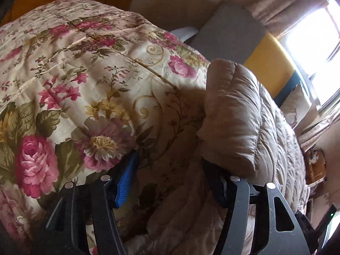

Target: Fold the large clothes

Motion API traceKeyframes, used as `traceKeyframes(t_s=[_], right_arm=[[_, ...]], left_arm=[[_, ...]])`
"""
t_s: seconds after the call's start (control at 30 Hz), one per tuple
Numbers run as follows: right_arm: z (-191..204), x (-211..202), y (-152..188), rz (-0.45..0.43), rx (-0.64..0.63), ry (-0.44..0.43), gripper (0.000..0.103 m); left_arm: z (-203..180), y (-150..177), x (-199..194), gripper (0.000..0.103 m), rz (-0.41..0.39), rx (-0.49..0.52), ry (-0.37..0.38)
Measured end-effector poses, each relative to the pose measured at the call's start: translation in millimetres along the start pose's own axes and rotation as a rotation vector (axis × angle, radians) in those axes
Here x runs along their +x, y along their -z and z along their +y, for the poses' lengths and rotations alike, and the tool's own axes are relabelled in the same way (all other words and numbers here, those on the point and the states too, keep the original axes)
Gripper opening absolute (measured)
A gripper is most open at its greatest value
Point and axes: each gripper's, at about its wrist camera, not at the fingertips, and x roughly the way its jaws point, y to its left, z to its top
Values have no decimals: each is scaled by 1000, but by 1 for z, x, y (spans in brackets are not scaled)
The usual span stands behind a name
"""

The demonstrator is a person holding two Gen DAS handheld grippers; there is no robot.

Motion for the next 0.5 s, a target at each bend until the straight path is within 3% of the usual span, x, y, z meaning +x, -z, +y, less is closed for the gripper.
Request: traceKeyframes(t_s=[0.1,0.17,0.2,0.23,0.3,0.37,0.43,0.5], right_arm=[[1,-1,-4,18,-27,8,15],[0,-16,-7,2,-44,-4,43],[-2,-28,-9,-30,-41,6,68],[-3,-40,-12,-79,-34,13,79],[-2,-57,-19,-143,-33,10,78],[5,-58,-30,-141,-31,-26,73],[20,-52,-39,-124,-63,-48,59],[37,-41,-40,-109,-127,-68,53]], left_arm=[[2,5,-12,57,-3,9,-25],[6,10,-29,57,-9,23,-1],[8,12,-40,57,-16,28,5],[8,15,-50,57,-38,33,9],[0,14,-67,57,-104,64,12],[-22,8,-77,57,-155,124,5],[-47,-1,-71,57,-147,176,23],[-78,-6,-60,57,-133,254,15]])
